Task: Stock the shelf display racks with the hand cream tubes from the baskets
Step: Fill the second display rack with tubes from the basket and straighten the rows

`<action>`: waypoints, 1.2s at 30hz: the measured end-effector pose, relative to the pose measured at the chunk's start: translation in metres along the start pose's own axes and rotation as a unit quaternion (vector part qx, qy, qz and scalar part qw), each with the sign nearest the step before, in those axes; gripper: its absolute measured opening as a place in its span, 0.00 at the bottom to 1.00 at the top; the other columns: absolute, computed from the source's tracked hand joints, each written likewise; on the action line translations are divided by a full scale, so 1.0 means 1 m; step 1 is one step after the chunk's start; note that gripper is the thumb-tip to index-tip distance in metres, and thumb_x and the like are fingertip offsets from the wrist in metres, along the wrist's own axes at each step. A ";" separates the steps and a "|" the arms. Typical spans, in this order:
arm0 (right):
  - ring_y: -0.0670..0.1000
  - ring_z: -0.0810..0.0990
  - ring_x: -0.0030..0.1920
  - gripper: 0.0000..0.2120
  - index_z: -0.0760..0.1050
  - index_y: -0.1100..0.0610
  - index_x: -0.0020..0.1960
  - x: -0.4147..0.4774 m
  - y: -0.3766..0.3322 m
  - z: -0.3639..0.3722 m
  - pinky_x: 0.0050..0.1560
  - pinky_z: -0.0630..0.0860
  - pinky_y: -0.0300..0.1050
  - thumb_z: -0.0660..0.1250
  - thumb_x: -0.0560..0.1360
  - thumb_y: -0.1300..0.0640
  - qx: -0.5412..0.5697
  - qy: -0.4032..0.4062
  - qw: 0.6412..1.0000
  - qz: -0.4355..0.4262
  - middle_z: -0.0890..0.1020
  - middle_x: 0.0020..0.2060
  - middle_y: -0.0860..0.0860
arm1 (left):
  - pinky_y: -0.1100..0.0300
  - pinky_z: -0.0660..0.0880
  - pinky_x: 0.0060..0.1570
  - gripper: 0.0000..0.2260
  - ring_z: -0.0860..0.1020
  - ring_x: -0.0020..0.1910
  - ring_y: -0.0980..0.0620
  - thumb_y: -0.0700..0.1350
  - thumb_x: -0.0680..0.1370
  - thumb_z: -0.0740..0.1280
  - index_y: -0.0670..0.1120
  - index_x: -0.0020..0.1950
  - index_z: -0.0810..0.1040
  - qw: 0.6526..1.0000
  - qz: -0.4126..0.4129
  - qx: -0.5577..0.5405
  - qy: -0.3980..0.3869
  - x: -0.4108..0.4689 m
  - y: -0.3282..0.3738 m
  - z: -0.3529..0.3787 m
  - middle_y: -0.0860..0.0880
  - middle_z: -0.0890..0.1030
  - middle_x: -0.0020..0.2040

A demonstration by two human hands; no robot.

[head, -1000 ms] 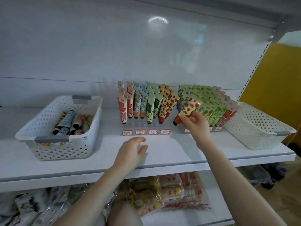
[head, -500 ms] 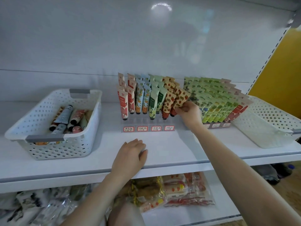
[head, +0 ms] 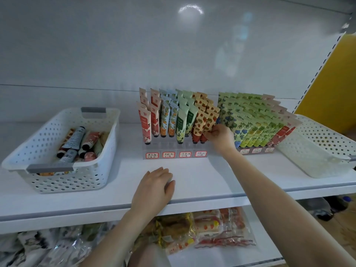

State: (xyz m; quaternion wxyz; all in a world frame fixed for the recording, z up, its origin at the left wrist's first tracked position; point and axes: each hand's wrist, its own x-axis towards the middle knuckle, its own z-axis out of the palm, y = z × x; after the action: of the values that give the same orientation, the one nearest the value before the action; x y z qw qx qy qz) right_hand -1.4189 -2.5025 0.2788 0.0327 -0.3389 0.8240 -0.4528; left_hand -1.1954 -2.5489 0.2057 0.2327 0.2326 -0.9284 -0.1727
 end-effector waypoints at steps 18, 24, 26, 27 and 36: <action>0.48 0.67 0.31 0.07 0.68 0.61 0.41 -0.003 0.002 0.001 0.27 0.60 0.38 0.65 0.74 0.62 -0.022 -0.001 1.000 0.003 0.70 0.29 0.49 | 0.56 0.63 0.67 0.11 0.75 0.58 0.52 0.47 0.80 0.58 0.44 0.53 0.79 1.000 -0.014 0.003 0.003 -0.002 0.001 0.000 0.49 0.80 0.53; 0.52 0.72 0.39 0.04 0.71 0.60 0.46 -0.006 -0.001 -0.002 0.28 0.62 0.34 0.65 0.74 0.61 -0.023 -0.014 0.999 0.023 0.75 0.36 0.53 | 0.57 0.67 0.64 0.11 0.75 0.52 0.53 0.46 0.80 0.58 0.44 0.51 0.79 1.000 -0.011 0.000 -0.004 -0.002 0.002 -0.001 0.49 0.80 0.49; 0.53 0.72 0.40 0.05 0.70 0.60 0.46 -0.008 -0.002 -0.003 0.28 0.62 0.35 0.65 0.74 0.61 -0.024 -0.019 0.999 0.025 0.75 0.39 0.54 | 0.55 0.69 0.63 0.11 0.75 0.49 0.54 0.46 0.80 0.58 0.45 0.50 0.78 1.000 -0.008 -0.002 -0.011 -0.002 0.003 -0.001 0.50 0.79 0.48; 0.53 0.72 0.40 0.05 0.69 0.60 0.46 -0.008 -0.003 -0.003 0.28 0.62 0.36 0.65 0.75 0.60 -0.026 -0.022 0.999 0.028 0.75 0.39 0.55 | 0.55 0.69 0.63 0.11 0.75 0.50 0.54 0.46 0.80 0.57 0.45 0.51 0.78 1.000 -0.008 0.001 -0.015 -0.002 0.003 -0.001 0.51 0.79 0.48; 0.51 0.68 0.32 0.07 0.66 0.60 0.44 -0.019 -0.014 -0.012 0.35 0.65 0.43 0.64 0.76 0.60 -0.045 -0.038 0.997 0.058 0.71 0.32 0.53 | 0.67 0.64 0.43 0.07 0.68 0.42 0.56 0.46 0.80 0.56 0.48 0.43 0.68 1.000 0.003 0.019 -0.005 0.001 0.010 -0.009 0.53 0.70 0.41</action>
State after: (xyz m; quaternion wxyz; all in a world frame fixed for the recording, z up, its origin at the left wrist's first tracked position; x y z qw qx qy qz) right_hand -1.4016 -2.4878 0.2920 0.0748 -0.3090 0.8599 -0.3995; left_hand -1.1950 -2.5426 0.2181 0.2236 0.2337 -0.9334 -0.1552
